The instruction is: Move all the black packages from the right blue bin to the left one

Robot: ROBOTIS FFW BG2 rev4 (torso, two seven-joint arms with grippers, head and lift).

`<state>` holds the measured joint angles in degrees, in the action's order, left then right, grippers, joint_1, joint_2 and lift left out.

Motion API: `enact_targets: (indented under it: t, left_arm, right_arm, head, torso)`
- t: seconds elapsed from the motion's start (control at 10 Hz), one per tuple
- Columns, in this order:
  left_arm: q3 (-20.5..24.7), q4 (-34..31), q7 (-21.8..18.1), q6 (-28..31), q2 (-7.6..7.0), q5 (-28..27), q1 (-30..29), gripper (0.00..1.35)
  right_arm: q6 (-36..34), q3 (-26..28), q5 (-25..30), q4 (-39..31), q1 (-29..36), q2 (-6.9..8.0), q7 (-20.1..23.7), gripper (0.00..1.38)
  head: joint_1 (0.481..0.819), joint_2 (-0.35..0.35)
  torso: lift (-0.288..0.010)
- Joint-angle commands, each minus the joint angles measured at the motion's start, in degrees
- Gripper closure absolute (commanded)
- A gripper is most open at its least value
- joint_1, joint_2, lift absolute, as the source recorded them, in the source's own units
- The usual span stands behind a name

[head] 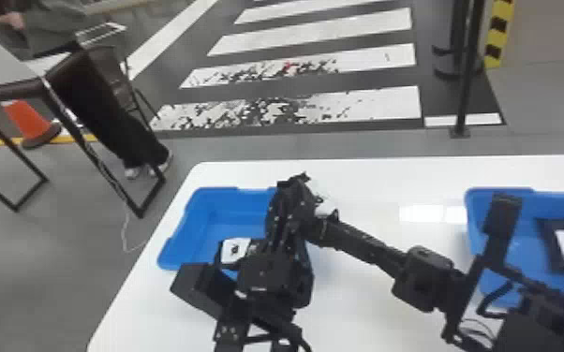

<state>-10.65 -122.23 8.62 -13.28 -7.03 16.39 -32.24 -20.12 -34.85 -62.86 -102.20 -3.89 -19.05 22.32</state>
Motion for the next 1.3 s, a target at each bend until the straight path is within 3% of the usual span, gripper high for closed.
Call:
enact_targets:
  t: [0.0,0.3,0.4,0.5,0.6,0.8,0.9,1.1,1.2]
  left_arm:
    - [-0.2,0.0,0.0,0.1,0.0,-0.1,0.0,1.22]
    - [-0.2,0.0,0.0,-1.3,-0.09,-0.1,0.2,1.22]
    - [0.3,0.0,0.1,-1.3,0.0,-0.1,0.6,1.22]
    - [1.3,0.4,0.8,-1.1,-0.09,-1.2,1.4,1.22]
    - [3.1,3.0,1.5,-1.1,0.08,-3.6,3.3,1.22]
    - [9.4,12.2,3.3,-0.9,0.96,-11.9,9.2,1.22]
    - [12.7,19.8,3.8,-1.2,1.58,-15.8,13.3,1.22]
    - [16.5,27.0,4.5,-1.9,2.19,-18.9,17.5,1.17]
    - [15.9,27.0,4.5,-5.1,2.1,-17.0,16.9,0.74]
  right_arm:
    - [0.4,0.0,0.0,0.7,-0.8,0.33,0.0,1.17]
    - [0.6,0.0,0.0,2.4,-1.7,0.68,-0.3,1.11]
    - [1.1,0.0,-0.1,2.9,-1.6,0.68,-0.3,0.81]
    - [1.4,0.0,-0.2,3.3,-1.5,0.68,-0.3,0.38]
    - [2.1,0.1,-1.7,3.8,-1.0,0.68,-0.3,0.08]
    - [3.4,1.5,-3.5,4.8,0.5,0.77,0.2,0.13]
    - [3.4,3.1,-3.2,4.5,1.2,0.77,0.3,0.14]
    - [3.3,6.9,-0.3,3.8,2.6,1.03,0.4,0.14]
    - [0.7,11.7,5.3,2.0,4.0,1.56,0.3,0.14]
  head:
    - [0.695,0.35]
    - [0.695,0.35]
    - [0.695,0.35]
    - [0.695,0.35]
    - [0.695,0.35]
    - [0.695,0.35]
    - [0.695,0.35]
    - [0.695,0.35]
    - [0.695,0.35]
  torso:
    - [-0.132]
    - [-0.132]
    - [-0.132]
    - [-0.132]
    - [-0.132]
    - [-0.132]
    - [-0.132]
    - [-0.132]
    - [-0.132]
